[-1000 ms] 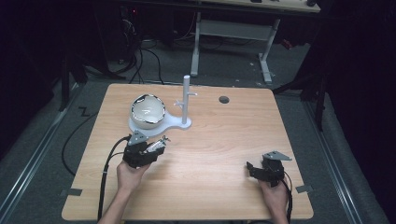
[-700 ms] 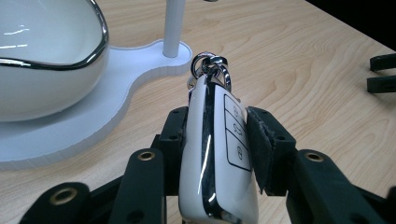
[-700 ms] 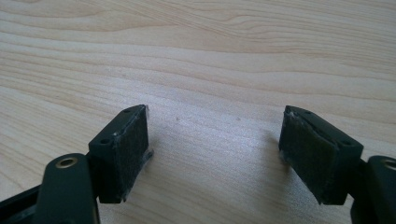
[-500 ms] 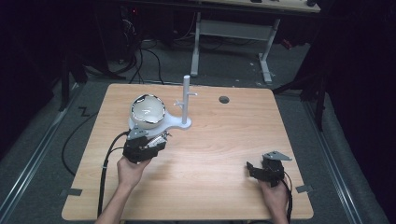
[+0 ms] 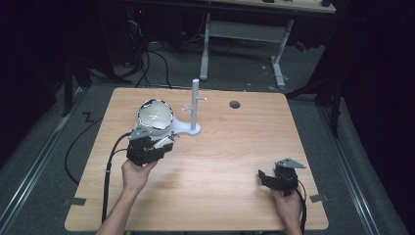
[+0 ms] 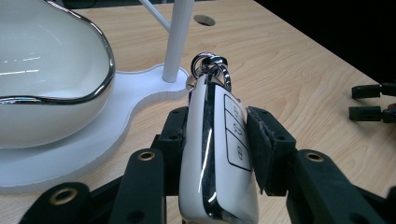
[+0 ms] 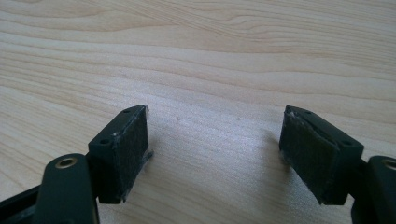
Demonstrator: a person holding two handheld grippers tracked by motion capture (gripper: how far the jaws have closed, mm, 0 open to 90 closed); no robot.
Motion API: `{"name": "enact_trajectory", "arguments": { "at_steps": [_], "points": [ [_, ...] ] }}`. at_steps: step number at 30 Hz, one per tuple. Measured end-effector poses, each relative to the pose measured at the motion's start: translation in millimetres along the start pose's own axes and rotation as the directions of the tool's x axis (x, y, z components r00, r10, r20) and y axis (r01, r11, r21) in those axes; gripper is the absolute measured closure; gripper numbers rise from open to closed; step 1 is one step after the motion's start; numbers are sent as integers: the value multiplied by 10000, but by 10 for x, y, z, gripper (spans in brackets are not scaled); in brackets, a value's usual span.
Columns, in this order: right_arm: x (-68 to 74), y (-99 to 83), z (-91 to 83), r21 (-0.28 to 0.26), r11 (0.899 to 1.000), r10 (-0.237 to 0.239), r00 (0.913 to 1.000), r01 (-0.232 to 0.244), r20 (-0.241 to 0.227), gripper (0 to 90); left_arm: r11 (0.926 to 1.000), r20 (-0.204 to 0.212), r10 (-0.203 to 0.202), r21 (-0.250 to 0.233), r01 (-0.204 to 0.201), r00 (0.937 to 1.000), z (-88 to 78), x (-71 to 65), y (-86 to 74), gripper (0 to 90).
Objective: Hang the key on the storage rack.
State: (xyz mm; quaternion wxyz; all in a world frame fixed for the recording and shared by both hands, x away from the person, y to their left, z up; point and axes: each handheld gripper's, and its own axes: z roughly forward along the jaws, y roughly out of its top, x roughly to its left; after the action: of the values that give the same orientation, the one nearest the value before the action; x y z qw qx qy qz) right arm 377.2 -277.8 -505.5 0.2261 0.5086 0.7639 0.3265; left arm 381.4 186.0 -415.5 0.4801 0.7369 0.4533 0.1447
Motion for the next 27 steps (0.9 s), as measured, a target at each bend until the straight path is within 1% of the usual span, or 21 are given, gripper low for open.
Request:
{"name": "enact_trajectory", "arguments": {
  "at_steps": [4, 9, 10, 12, 16, 18, 22, 27],
  "points": [
    [-1, 0, 0, 0, 10000, -2, 10000, 2, 5, 239, 10000, 3, -75, -23, 75, 10000, -10, 13, 31, 609],
    [-1, 0, 0, 1, 10000, -7, 10000, 7, -4, 239, 9999, -17, -39, -115, 39, 10000, -29, 14, 106, 609],
    [0, 0, 0, -1, 10000, -3, 10000, 3, -3, 239, 9999, 30, -58, -98, 58, 10000, -31, 24, 122, 609],
    [0, 0, 0, -1, 10000, 0, 10000, 0, -6, 239, 10000, -16, -48, -61, 47, 10000, -29, 43, 159, 609],
    [-1, 0, 0, 1, 10000, -6, 10000, 6, -6, 239, 9996, 44, -178, -215, 178, 9998, -34, 70, 221, 609],
    [-1, 0, 0, 1, 10000, -4, 10000, 4, -2, 239, 9995, 109, -265, -192, 267, 9996, -33, 86, 247, 608],
    [-1, -1, -1, 1, 10000, -4, 10000, 4, -2, 239, 9996, 32, -226, -164, 226, 9997, -25, 107, 321, 609],
    [-1, -1, -1, 3, 10000, 5, 10000, -5, -8, 239, 9988, 49, -351, -348, 353, 9994, -14, 130, 415, 609]
  ]
}}
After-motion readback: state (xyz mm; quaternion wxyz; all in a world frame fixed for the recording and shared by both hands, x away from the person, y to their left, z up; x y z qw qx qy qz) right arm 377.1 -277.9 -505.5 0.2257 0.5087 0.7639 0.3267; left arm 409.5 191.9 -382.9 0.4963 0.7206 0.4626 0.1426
